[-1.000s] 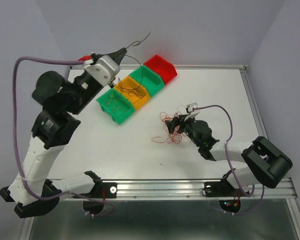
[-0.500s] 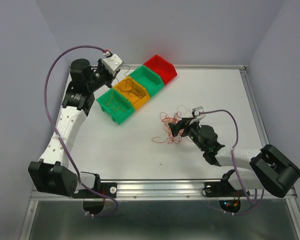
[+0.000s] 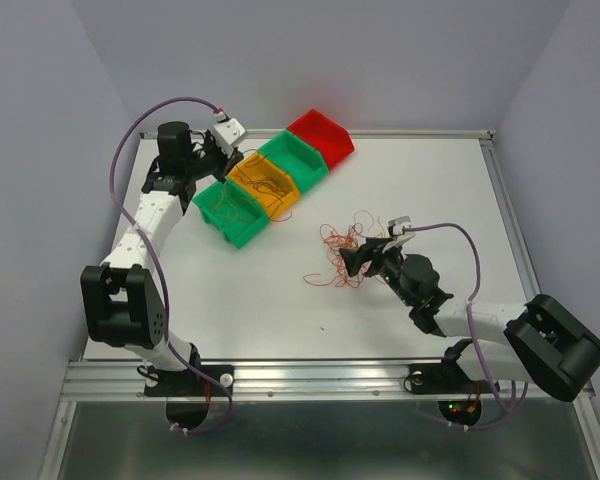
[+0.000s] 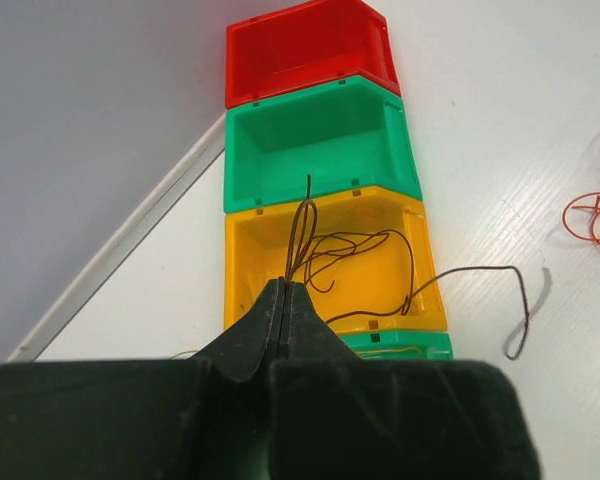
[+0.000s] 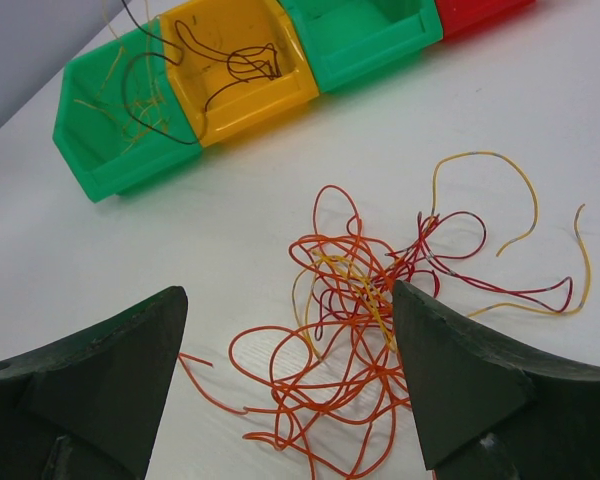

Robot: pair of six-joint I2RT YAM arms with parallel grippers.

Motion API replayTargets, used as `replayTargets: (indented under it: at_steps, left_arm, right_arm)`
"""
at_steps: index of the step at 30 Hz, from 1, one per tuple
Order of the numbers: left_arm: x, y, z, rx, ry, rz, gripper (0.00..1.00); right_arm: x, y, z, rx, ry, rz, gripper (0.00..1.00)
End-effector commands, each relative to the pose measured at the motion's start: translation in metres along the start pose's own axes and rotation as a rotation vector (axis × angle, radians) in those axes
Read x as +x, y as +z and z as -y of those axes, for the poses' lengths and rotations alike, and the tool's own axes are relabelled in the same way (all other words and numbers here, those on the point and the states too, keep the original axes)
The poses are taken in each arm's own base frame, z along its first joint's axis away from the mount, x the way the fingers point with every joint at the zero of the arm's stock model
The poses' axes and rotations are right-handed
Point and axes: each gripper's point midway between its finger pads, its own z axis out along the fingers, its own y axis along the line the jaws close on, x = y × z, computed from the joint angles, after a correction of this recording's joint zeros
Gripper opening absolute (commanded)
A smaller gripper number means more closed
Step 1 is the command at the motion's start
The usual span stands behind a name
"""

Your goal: Untangle the cables

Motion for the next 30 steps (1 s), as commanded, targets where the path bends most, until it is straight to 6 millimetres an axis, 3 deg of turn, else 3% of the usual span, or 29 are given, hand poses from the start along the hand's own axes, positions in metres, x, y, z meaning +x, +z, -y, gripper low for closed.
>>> replayTargets:
  at_steps: [1, 6, 13, 19, 30]
  left_arm:
    - [-0.048, -0.005, -0.008, 0.015, 0.078, 0.130, 0.00]
    - [-0.047, 0.005, -0.011, 0.039, 0.040, 0.123, 0.00]
    - [-0.073, -0.001, -0.024, 0.005, 0.041, 0.160, 0.00]
    - [-0.083, -0.006, -0.031, -0.028, 0.062, 0.163, 0.00]
    - [-0.063, 0.012, -0.049, -0.063, 0.061, 0.128, 0.00]
  right_arm:
    - [-0.010, -0.004, -0.003, -0.017, 0.014, 0.050, 0.88]
    - [-0.010, -0.004, -0.004, -0.024, 0.015, 0.049, 0.88]
    - [-0.012, -0.004, -0.006, -0.030, 0.017, 0.052, 0.88]
    - [-0.011, -0.004, -0.008, -0.040, 0.021, 0.049, 0.87]
    - [-0.014, -0.008, -0.012, -0.065, 0.029, 0.055, 0.87]
